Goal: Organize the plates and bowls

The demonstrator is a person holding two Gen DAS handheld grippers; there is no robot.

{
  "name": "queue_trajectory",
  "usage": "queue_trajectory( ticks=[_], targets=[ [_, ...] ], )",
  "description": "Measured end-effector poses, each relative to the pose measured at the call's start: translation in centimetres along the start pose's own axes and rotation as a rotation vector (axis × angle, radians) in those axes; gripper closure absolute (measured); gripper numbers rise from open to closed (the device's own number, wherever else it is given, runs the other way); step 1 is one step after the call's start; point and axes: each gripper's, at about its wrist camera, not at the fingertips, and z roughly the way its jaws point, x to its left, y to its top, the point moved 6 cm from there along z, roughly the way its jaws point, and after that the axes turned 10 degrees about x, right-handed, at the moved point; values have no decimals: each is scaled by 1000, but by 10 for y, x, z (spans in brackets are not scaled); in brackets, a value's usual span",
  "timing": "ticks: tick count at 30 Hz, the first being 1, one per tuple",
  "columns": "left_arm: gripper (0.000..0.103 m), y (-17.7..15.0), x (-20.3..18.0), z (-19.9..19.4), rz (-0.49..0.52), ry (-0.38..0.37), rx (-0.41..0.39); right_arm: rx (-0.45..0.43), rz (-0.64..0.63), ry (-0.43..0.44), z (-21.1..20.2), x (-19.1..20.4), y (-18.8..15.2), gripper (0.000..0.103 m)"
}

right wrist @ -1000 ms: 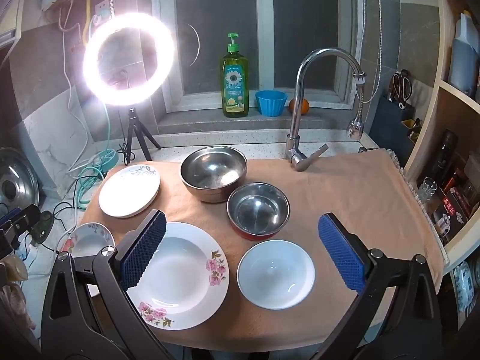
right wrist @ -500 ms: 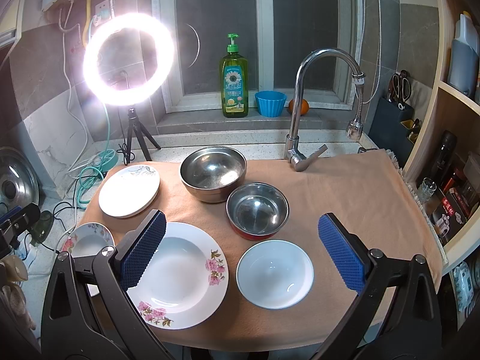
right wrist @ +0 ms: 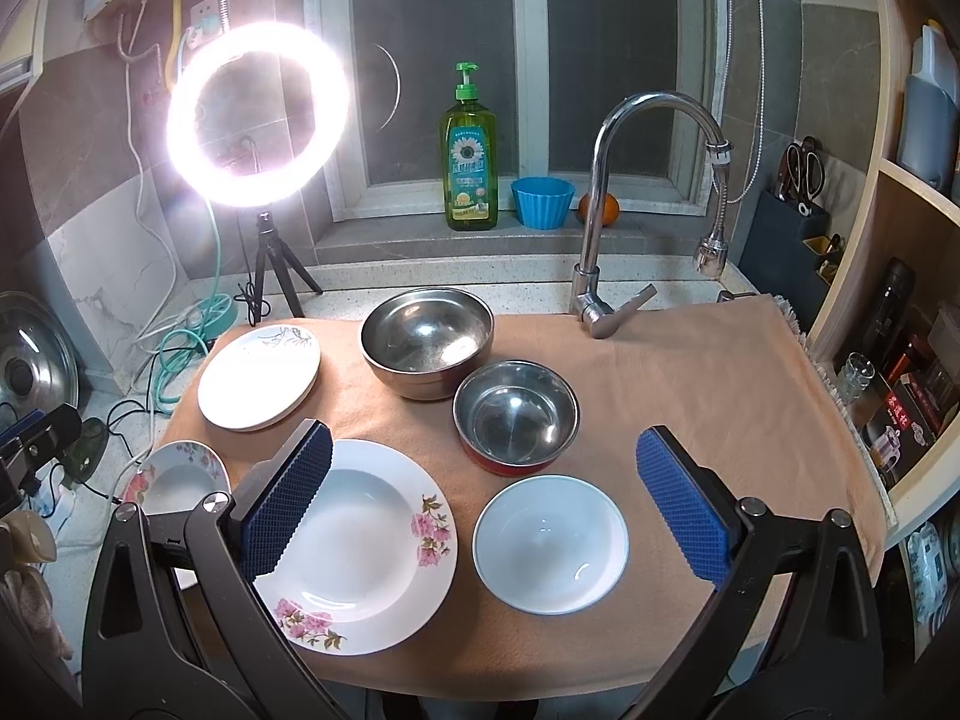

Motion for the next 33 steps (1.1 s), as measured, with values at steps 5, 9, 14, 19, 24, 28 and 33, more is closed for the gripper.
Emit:
queue_trajectory(
  ticks=[5, 9, 14, 19, 24, 28, 33],
  targets=[
    [1, 1, -1, 0, 1, -2, 2, 2, -2, -1, 1, 0, 1, 0],
    [1, 0, -1, 0, -1, -1, 0, 3, -3, 0, 1, 0, 1, 0],
    [1, -1, -1, 0, -1, 0, -1, 3, -3, 2, 1, 0, 1, 0],
    [1, 0, -1, 0, -1, -1, -1, 3, -5, 1, 2, 1, 0, 0],
    [1, 0, -1, 0, -2, -2, 1, 3, -3, 1, 2, 1, -1, 0],
    [1, -1, -4, -1, 2, -4, 1, 4, -3, 1, 2, 2, -1, 0],
    [1, -2, -5, 0, 1, -5, 2, 8, -3, 1, 2, 2, -2, 0]
  ],
)
